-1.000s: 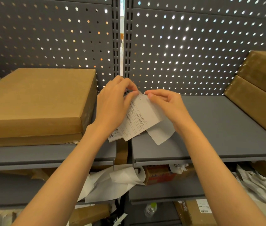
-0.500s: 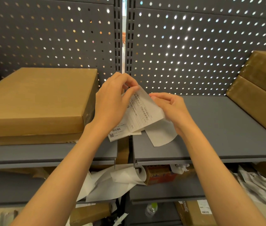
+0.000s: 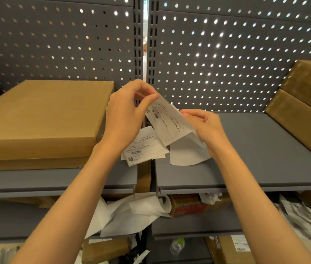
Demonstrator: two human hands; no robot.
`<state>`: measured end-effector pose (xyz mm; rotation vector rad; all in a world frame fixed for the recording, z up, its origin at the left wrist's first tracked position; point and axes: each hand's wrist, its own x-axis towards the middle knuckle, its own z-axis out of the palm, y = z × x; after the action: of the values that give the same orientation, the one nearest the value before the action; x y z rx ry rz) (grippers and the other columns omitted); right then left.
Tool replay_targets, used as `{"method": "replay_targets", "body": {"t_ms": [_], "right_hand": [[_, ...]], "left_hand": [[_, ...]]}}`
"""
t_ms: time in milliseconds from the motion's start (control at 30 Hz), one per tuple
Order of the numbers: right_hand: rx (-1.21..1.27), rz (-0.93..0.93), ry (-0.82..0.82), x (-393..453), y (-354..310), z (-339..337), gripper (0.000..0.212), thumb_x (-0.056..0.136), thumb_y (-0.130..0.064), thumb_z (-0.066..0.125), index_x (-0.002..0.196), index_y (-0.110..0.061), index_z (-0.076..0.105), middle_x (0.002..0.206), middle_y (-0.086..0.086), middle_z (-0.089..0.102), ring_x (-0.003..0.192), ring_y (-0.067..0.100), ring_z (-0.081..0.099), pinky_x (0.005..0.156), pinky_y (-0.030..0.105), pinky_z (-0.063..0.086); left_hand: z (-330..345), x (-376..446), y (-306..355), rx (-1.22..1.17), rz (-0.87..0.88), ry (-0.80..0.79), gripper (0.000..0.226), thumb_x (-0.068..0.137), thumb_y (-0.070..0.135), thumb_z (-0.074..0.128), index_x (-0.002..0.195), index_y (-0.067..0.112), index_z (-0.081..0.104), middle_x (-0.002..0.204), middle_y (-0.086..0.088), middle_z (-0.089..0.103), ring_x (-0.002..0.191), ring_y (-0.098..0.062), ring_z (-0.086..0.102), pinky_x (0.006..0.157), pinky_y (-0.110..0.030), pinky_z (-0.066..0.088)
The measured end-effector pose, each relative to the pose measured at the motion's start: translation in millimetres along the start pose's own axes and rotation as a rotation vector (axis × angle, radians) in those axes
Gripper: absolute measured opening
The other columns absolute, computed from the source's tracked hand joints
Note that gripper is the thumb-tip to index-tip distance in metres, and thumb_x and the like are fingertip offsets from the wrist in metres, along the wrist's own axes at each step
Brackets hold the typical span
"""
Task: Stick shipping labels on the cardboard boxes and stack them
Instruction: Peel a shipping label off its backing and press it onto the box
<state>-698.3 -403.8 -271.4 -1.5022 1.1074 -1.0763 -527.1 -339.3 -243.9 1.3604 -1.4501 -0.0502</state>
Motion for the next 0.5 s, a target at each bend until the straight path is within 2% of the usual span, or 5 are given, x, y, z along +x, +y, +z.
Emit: {"method": "replay_targets", "body": {"t_ms": [133,500], "right_hand": [[0.001,-0.019,0.012,2.8,4.1,-1.0,0.014,0.091,-0.013,0.060,0.101,-0.012,0.070,0.084,-0.007,0.070,0.065,-0.012,0.062,0.056,0.003,0.043],[-0.065,-0.055,0.047,8.7,13.6,-5.8,0.013,0.090,-0.013,0.060,0.095,-0.019,0.071,0.091,-0.005,0.071,0.072,-0.007,0.062,0.061,0.006,0.046]], "left_hand": [[-6.4,3.3,5.0,-0.054,0.004,0.025,0.012,0.089,0.022,0.061,0.080,0.030,0.061,0.078,0.022,0.062,0.075,-0.001,0.058,0.067,-0.017,0.044],[-20.7,14.6,5.4,-0.155,-0.013,0.133,0.008,0.087,0.019,0.063,0.080,0.021,0.063,0.077,0.017,0.062,0.070,0.003,0.056,0.066,-0.010,0.041]]}}
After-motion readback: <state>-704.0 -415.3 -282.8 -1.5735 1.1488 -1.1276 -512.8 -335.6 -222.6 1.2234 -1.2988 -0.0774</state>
